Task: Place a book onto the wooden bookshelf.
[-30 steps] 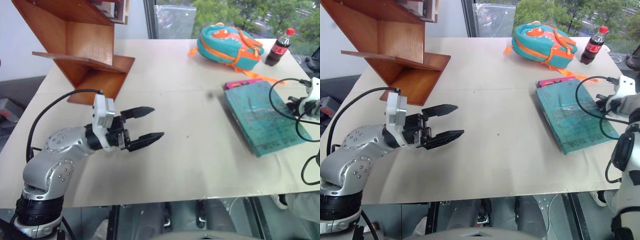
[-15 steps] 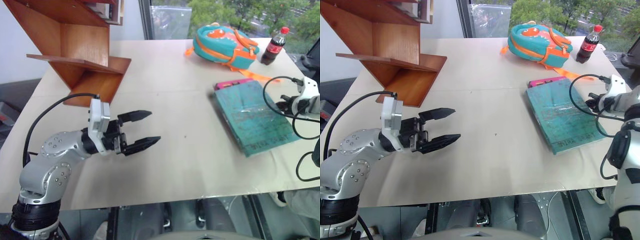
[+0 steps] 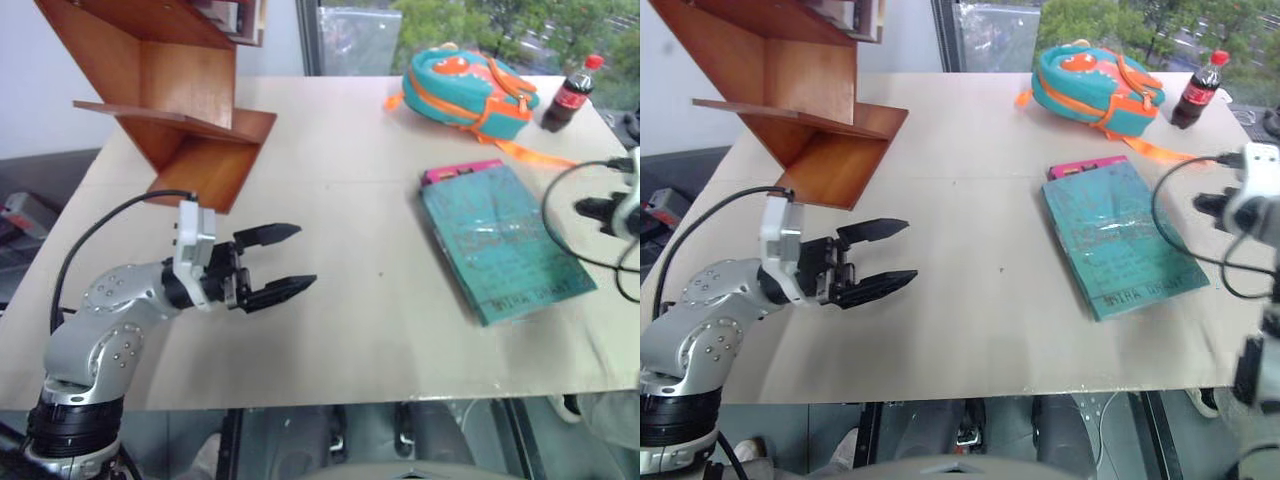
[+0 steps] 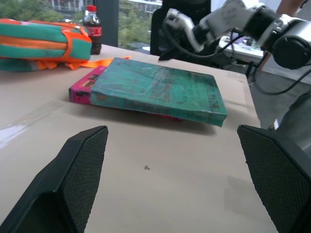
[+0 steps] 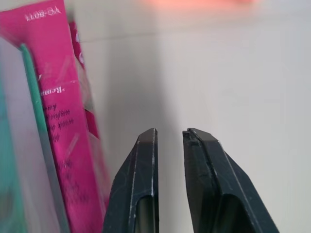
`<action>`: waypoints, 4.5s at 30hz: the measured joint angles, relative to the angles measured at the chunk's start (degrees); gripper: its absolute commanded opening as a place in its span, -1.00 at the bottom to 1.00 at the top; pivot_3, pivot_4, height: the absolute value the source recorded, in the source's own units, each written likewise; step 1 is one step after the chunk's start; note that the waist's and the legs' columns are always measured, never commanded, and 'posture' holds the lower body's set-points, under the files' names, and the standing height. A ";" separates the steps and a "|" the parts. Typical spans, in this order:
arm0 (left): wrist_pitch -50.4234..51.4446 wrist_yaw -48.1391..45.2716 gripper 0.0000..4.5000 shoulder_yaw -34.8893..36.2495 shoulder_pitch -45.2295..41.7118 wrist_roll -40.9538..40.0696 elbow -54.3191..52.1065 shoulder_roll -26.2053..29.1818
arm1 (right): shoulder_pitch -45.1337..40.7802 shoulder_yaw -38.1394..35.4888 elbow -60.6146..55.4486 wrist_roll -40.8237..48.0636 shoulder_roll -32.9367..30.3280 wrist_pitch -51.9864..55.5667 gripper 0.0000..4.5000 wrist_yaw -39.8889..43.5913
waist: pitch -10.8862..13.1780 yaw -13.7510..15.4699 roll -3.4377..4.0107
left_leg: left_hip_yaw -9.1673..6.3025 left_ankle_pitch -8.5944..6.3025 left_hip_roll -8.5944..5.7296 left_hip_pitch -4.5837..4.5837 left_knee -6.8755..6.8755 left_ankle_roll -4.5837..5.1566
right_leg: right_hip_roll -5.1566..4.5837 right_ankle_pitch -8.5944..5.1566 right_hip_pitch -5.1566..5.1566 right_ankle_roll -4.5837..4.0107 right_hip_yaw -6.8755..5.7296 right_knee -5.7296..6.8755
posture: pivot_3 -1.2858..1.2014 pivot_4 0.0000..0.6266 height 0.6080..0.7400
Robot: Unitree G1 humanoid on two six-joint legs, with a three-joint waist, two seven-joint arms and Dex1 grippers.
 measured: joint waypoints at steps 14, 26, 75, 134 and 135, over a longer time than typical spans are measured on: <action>-0.27 -1.81 1.00 -4.09 -6.02 1.16 3.70 -0.95 | 53.39 -20.76 -52.42 11.78 -12.57 22.77 -0.62 17.20 | -0.11 0.45 -0.14 | -0.18 -0.02 0.04 0.05 0.15 0.02 | 0.00 -0.14 0.12 0.22 0.09 -0.02 | 0.03 -0.52 1.00; 0.07 -1.93 1.00 -4.19 -6.81 1.18 3.63 -0.76 | 35.77 -2.53 -47.52 13.18 -8.57 17.04 -0.62 12.27 | -0.08 0.26 -0.34 | -0.29 -0.01 0.00 -0.03 0.21 0.02 | -0.03 -0.04 0.09 -0.07 0.13 -0.01 | 0.03 -0.52 1.00; 27.10 36.25 1.00 0.67 -49.76 2.30 70.69 -42.92 | 40.04 -7.70 -70.41 35.09 5.50 -13.10 0.97 -19.68 | -0.03 1.40 -0.74 | -0.25 0.00 -0.08 0.00 0.29 0.05 | 0.07 -0.13 0.17 0.24 -0.06 0.07 | 0.03 -0.52 1.00; 42.07 23.58 -0.99 7.24 -46.28 1.16 56.96 -35.34 | 59.10 -10.18 -70.43 44.00 -9.52 -34.08 1.00 -35.18 | -0.03 1.16 -1.01 | -0.21 -0.02 0.01 0.00 0.34 0.08 | 0.07 0.00 0.09 0.02 0.10 0.18 | 0.03 -0.52 1.00; 42.08 22.72 -0.99 6.18 -45.07 0.62 49.94 -33.42 | 58.31 -9.79 -70.44 43.84 -9.12 -34.04 1.00 -35.09 | -0.03 1.20 -1.01 | -0.21 -0.01 0.01 0.01 0.34 0.07 | 0.06 0.00 0.09 0.01 0.14 0.19 | 0.03 -0.52 1.00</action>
